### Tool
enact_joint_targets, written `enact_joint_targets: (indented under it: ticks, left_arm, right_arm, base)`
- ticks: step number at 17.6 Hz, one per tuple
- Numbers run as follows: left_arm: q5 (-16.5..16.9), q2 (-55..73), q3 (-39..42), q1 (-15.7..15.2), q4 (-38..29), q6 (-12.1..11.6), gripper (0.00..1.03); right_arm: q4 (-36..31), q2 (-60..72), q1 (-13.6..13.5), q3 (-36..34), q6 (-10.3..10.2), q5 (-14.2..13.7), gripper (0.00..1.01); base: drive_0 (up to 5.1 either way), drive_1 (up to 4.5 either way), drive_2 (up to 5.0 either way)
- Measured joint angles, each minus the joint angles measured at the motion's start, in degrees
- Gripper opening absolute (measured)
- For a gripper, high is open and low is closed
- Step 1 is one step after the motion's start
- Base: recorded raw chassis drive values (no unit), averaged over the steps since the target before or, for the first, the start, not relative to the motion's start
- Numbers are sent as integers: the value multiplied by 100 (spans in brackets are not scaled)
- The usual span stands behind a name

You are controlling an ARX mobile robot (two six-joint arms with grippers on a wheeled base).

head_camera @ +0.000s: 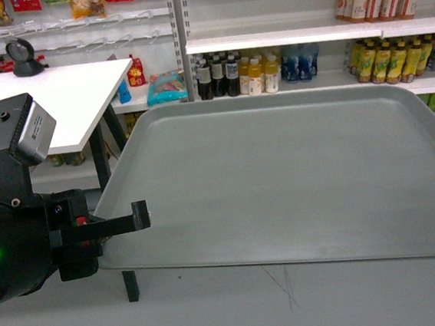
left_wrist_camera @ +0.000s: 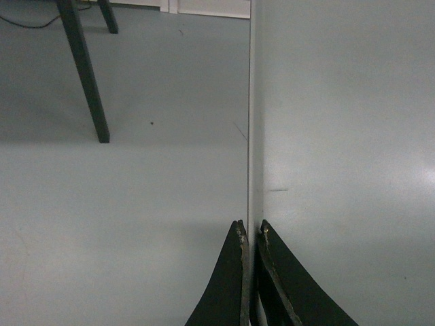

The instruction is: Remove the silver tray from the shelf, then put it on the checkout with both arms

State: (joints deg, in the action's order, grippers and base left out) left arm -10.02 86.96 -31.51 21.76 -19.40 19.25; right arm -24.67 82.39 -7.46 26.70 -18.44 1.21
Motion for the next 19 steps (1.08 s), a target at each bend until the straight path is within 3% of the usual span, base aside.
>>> enact_joint_targets:
  ticks: [18, 19]
  left_arm:
    - [-2, 0, 0, 0, 7, 0, 2]
    - [0, 0, 0, 0, 20, 0, 2]
  right_arm:
    - [11, 0, -2, 0, 0, 4, 2]
    - [33, 0, 0, 0, -2, 2, 2]
  base:
    - [0, -432, 432]
    - [-494, 247, 247]
